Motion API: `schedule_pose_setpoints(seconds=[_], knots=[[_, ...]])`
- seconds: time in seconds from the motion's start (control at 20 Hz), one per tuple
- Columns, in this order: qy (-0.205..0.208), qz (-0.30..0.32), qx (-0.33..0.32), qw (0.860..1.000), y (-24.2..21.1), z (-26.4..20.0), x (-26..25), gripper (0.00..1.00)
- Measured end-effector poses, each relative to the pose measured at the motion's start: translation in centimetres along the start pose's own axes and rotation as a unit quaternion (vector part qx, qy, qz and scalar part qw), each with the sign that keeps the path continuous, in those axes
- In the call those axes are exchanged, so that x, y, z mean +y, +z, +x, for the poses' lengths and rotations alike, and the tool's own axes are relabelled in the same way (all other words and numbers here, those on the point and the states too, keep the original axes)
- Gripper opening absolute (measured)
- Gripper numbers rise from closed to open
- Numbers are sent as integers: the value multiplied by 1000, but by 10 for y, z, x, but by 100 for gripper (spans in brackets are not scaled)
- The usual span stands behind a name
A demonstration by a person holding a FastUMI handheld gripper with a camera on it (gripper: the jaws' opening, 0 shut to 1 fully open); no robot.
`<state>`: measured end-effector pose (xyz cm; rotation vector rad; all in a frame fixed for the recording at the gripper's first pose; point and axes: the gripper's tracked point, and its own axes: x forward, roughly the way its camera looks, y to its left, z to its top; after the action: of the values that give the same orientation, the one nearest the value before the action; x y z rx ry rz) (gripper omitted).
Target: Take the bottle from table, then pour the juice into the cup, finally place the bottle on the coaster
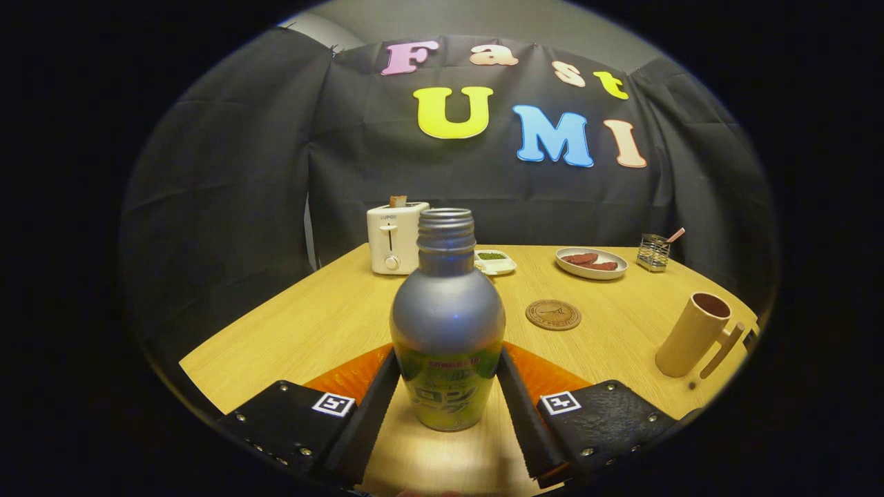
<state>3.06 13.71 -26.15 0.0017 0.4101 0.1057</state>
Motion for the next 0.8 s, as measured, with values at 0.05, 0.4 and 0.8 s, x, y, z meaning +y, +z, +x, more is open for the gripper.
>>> schedule_pose_setpoints(seconds=[0.05, 0.4, 0.8], knots=[[0, -1, 5, 1000, -3, 1, 0, 83], [3, -1, 25, 1000, -21, 6, 3, 83], [14, 32, 29, 999, -16, 5, 0, 80]])
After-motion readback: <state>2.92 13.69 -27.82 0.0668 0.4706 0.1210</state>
